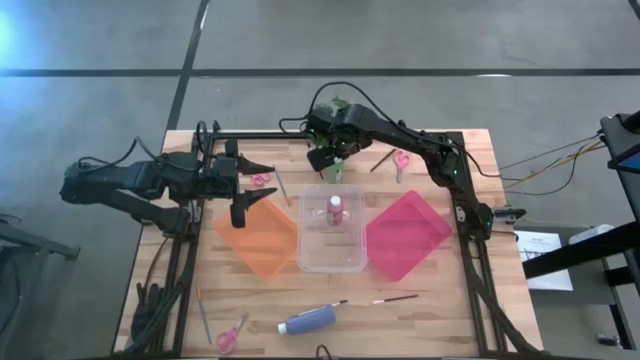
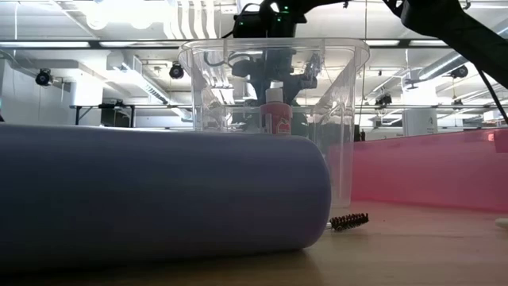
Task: Pick & Place Paint Supplies
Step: Put the green paint bottle into the transparent bin
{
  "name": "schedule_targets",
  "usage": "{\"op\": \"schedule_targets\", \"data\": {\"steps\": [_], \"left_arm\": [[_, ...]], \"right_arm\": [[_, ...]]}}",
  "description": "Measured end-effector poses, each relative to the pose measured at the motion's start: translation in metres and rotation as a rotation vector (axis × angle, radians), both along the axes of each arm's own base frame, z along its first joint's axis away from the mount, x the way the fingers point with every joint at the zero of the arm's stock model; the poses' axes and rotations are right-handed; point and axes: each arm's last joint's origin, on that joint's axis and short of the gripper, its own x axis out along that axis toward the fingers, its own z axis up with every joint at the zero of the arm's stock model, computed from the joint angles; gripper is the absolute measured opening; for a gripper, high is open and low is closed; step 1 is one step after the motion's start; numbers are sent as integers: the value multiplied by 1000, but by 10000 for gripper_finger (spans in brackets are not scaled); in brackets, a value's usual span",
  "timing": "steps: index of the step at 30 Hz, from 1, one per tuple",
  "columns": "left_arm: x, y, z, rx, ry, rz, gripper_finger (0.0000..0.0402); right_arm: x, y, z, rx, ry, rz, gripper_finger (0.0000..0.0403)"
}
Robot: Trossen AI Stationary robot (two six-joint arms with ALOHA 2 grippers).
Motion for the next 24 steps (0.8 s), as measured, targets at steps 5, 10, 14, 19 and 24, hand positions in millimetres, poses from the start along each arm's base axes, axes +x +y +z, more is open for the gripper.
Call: {"op": "schedule_targets", "data": {"steps": [5, 10, 14, 19, 24], "left_arm": [[0, 0, 0, -3, 0, 0, 232], [0, 0, 0, -3, 0, 1, 232], [0, 0, 0, -3, -1, 1, 232], [0, 0, 0, -12, -2, 2, 232], [0, 0, 0, -17, -3, 4, 232]], "right_arm": [[-1, -3, -2, -3, 8, 0, 217], [-1, -3, -6, 1, 24, 11, 217], [0, -3, -13, 9, 36, 19, 217], [1, -3, -16, 10, 33, 24, 213], [2, -3, -15, 6, 19, 25, 182]]}}
